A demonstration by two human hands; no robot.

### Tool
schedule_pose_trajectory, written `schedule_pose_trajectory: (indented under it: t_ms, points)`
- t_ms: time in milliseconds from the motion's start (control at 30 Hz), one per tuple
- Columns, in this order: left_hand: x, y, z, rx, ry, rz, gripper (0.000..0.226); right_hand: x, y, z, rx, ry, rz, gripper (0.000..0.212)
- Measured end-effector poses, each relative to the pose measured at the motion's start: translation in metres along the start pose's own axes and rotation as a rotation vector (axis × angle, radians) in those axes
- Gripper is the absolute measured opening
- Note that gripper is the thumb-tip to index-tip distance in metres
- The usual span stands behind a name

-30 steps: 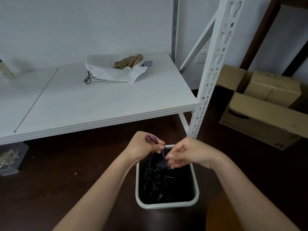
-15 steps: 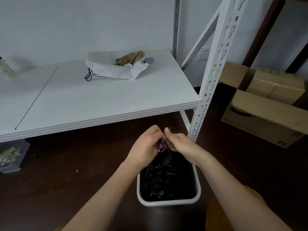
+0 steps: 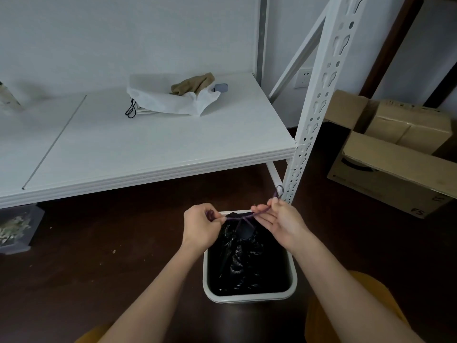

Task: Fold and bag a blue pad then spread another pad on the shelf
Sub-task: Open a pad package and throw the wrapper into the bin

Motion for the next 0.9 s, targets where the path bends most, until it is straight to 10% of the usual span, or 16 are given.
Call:
schedule_pose_trajectory:
  t_ms: [267, 400, 667, 900]
  points:
    - [0.001, -0.004, -0.057, 0.101, -0.221, -0.071, 0.015, 0.036, -0.025, 0.01, -0.009, 0.016, 0.188, 0.029]
    - [-0.02, -0.002, -0.054, 0.07, -0.371, -0.405, 0.026, 0.034, -0.022, 0.01, 0.073, 0.124, 0.18, 0.029]
    - [-0.045, 0.017, 0.006, 0.582, 0.832, -0.463, 0.047, 0.023, -0.01, 0.005, 0.219, 0.275, 0.112, 0.029]
    - [-0.047, 0.014, -0.004, 0.547, 0.784, -0.309, 0.038, 0.03, -0.017, 0.001, 0.264, 0.271, 0.185, 0.03]
Point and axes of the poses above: each hand's wrist, its own y-axis away from the middle knuckle, its own x-axis out of the back of the hand, z = x × y, the point moved 3 cm from there along -y, towards the middle knuckle, and after that the axes turned 11 degrees about z, right-handed, at the moved point
